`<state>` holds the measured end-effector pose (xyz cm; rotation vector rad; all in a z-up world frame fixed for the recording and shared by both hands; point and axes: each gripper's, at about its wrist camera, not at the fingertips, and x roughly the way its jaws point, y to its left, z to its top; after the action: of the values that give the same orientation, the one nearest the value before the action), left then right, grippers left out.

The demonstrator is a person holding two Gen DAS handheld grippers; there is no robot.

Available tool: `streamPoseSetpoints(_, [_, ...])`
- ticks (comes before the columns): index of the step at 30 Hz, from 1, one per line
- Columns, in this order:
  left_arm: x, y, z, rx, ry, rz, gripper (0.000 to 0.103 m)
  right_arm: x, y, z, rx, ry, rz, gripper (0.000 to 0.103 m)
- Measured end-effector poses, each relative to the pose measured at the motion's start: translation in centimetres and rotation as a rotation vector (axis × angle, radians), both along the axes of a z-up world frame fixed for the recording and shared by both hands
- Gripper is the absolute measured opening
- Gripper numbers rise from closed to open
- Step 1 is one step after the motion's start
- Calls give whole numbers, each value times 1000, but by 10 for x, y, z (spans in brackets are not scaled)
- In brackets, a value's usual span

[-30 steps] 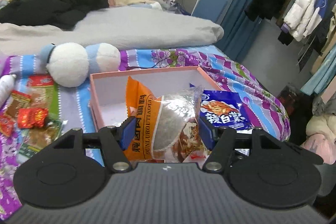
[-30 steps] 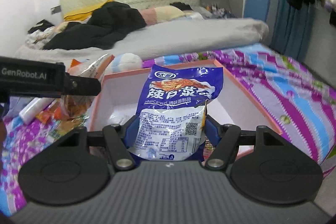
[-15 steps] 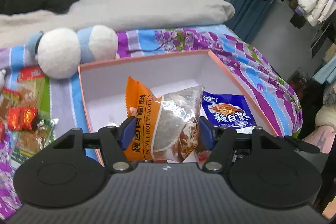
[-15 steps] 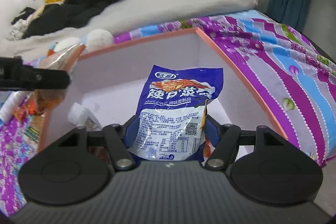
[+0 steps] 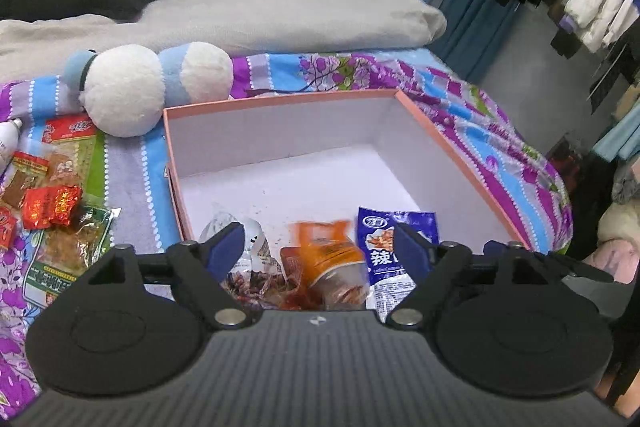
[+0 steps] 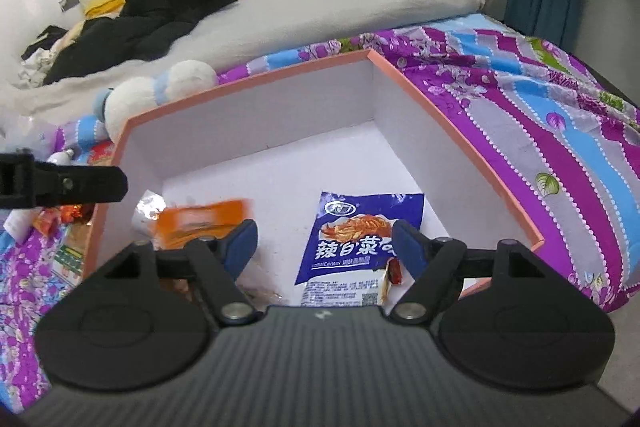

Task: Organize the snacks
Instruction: 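Open both tools to drop the bags into the pink box, then move both tools back from the pink box to the snack pile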

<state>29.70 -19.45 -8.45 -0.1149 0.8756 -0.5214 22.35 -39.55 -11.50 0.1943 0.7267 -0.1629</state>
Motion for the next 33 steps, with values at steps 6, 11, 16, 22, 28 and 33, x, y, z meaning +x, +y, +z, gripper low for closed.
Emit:
streamPoseSetpoints(6, [-30,19,18,-14,-59,-1,86,-22,15,15,19,-56,22,76])
streamPoseSetpoints(11, [-62,38,35,-28,-106,6,86,-40,31,27,33,-101,49,76])
streamPoseSetpoints(16, [-91,63,46,-10,-147,36,86,-64,49,36,49,-145,90,76])
streamPoseSetpoints(22, [-127,101,50,-12,-156,88,86,-88,71,41,78,-183,150,76])
streamPoseSetpoints(28, [-169,140,46,11,-168,165,86,-113,95,40,90,-189,178,76])
streamPoseSetpoints(33, [-200,166,46,44,-163,226,86,-135,115,41,102,-194,225,76])
